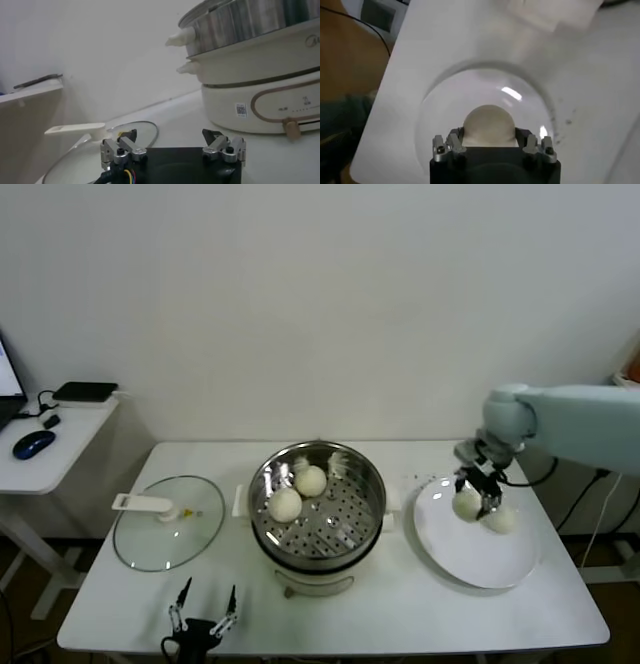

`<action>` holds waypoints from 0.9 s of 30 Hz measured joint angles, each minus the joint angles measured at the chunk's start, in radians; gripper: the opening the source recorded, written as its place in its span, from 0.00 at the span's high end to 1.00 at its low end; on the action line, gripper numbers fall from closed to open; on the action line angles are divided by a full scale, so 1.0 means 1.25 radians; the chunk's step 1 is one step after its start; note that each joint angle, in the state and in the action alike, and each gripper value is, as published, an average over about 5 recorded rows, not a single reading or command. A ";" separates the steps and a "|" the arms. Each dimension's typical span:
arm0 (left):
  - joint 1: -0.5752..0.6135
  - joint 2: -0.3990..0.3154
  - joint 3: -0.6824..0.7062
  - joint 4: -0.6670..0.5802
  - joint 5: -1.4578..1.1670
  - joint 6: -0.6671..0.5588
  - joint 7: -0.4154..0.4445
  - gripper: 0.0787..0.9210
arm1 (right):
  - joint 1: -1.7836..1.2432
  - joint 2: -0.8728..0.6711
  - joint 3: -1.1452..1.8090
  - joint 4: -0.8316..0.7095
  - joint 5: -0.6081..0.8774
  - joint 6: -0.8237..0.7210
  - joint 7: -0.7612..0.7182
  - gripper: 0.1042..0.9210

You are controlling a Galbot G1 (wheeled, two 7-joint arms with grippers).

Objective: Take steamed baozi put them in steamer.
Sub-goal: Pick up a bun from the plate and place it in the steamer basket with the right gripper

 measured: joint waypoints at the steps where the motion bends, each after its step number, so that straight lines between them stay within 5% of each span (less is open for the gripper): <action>1: 0.001 0.000 0.000 -0.001 0.000 0.000 0.000 0.12 | 0.018 0.007 0.003 0.019 -0.004 0.009 0.000 0.30; 13: 0.009 0.000 0.000 -0.006 -0.001 -0.005 -0.002 0.12 | 0.108 0.090 0.110 0.210 -0.125 0.078 0.024 0.31; 27: 0.015 0.003 -0.007 -0.009 -0.002 -0.003 -0.003 0.12 | -0.014 0.229 0.243 0.188 -0.235 0.093 0.076 0.32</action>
